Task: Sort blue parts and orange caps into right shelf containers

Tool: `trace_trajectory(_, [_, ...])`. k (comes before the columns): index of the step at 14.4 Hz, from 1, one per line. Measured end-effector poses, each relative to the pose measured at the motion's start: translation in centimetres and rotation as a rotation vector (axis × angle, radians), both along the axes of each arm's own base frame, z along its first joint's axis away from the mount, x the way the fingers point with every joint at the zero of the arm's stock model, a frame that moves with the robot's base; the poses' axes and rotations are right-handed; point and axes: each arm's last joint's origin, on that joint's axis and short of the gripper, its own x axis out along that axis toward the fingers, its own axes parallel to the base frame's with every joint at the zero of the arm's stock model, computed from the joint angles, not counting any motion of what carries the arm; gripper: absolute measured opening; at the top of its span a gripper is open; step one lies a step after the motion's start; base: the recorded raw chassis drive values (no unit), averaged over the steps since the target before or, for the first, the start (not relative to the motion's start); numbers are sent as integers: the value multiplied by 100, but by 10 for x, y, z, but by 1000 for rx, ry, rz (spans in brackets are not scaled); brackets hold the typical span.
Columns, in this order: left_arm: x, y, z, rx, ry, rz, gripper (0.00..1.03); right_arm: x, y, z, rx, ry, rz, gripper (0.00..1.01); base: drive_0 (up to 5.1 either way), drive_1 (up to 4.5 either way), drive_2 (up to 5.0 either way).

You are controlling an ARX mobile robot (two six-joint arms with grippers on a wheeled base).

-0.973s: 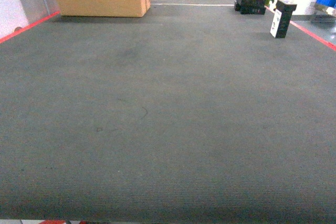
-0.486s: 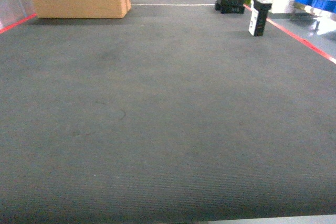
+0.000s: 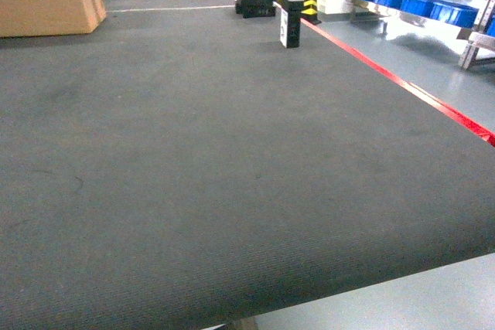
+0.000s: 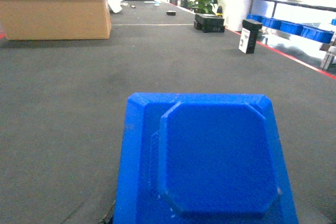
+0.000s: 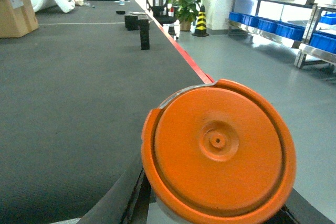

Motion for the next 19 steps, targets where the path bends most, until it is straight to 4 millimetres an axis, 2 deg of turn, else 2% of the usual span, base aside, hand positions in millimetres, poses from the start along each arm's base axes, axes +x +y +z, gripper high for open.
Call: trace_trajectory(19, [0, 0, 0, 0, 0, 0, 43, 0, 0, 0, 0, 0, 0, 42, -160, -160, -160])
